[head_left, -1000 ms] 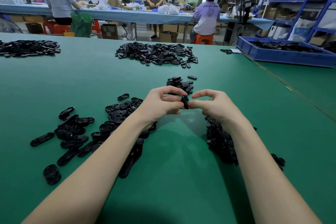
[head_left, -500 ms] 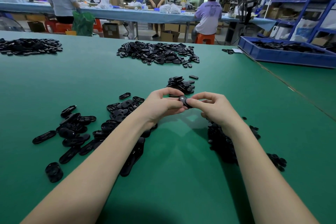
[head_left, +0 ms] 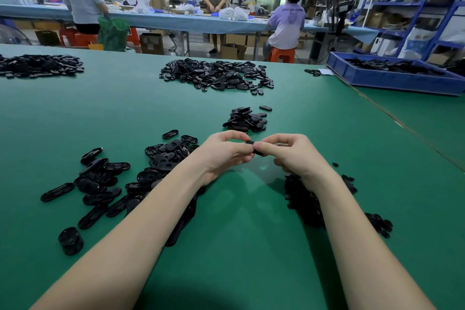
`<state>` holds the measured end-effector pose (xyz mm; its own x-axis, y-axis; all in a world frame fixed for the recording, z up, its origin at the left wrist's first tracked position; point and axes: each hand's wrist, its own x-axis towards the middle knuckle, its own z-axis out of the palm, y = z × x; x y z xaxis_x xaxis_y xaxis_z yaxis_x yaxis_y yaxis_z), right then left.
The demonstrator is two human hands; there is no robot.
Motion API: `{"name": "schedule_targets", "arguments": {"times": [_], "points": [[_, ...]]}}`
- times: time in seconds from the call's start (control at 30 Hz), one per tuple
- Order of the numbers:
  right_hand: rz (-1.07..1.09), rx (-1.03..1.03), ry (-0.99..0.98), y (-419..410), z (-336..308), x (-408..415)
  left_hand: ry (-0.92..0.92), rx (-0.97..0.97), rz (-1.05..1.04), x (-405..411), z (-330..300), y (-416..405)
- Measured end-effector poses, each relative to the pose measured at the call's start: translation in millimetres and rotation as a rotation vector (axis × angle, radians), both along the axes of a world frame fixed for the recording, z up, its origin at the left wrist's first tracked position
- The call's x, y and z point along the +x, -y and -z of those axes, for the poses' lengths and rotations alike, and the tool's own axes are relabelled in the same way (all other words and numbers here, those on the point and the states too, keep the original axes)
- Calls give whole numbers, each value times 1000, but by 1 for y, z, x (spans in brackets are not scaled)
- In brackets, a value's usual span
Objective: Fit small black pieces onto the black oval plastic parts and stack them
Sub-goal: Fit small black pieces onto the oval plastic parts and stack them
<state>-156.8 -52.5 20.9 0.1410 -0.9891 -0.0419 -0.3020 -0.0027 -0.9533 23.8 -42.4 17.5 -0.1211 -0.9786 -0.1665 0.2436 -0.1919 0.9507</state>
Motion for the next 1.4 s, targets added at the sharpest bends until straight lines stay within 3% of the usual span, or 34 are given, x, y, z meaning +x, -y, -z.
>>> {"name": "schedule_targets", "arguments": {"times": [0.3, 0.93, 1.4], "points": [[25, -16, -17, 4, 0, 5, -6, -13, -22, 1, 1, 1], [53, -70, -206, 7, 8, 2, 401, -126, -11, -10, 12, -6], [90, -105, -290, 10, 15, 0, 447, -159, -49, -14, 19, -2]]}}
